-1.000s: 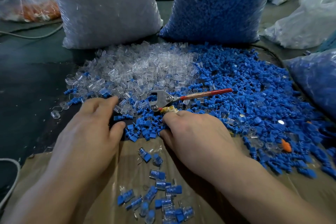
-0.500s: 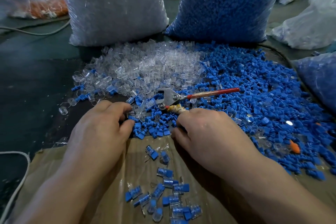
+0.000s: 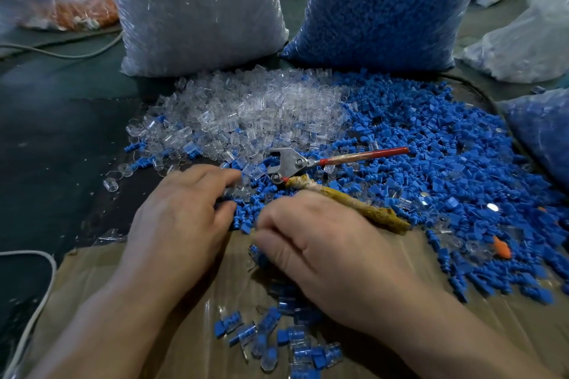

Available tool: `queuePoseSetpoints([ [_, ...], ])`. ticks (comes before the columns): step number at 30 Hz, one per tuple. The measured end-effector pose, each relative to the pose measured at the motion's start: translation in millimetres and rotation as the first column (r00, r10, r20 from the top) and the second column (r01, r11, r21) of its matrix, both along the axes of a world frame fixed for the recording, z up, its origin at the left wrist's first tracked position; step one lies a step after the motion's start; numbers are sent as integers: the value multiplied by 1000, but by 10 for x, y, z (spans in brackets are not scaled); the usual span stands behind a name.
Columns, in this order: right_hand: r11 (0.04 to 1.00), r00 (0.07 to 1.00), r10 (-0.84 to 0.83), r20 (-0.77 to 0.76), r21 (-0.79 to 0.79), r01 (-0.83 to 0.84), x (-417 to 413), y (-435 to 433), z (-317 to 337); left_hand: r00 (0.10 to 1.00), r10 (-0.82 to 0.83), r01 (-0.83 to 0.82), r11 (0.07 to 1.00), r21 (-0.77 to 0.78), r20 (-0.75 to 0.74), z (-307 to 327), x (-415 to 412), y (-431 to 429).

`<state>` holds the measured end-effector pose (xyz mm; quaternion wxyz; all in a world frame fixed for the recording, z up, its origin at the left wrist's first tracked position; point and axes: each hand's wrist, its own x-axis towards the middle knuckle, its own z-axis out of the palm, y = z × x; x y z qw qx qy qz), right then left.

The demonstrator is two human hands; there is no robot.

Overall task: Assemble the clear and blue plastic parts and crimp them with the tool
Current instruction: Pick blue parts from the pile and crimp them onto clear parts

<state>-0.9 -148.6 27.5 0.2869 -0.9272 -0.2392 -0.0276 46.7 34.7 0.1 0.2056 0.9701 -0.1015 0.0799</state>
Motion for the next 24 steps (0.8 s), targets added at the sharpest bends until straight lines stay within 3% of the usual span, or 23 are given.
queuePoseSetpoints([
  [4, 972, 974, 202, 101, -140, -187, -3, 97, -89, 999, -50, 50, 997, -57, 3, -15, 14, -19],
  [8, 968, 966, 251, 66, -42, -249, -32, 90, -80, 1000, 9, -7, 993, -119, 14, -53, 21, -23],
  [12, 982, 994, 36, -107, 187, -15, -23, -17, -49, 998, 38, -26, 964, -265, 41, -63, 9, 0],
  [16, 912, 977, -114, -182, 371, 176, -4, -62, -54, 990, 132, -90, 845, -527, 42, -55, -5, 8],
  [20, 755, 924, -153, -351, 561, 339, 23, -123, -36, 988, 144, -134, 638, -758, -54, -44, -13, 48],
  [24, 454, 828, 75, -556, 758, 468, 63, -152, -17, 985, 2, -155, 446, -882, -172, 15, -104, -48],
])
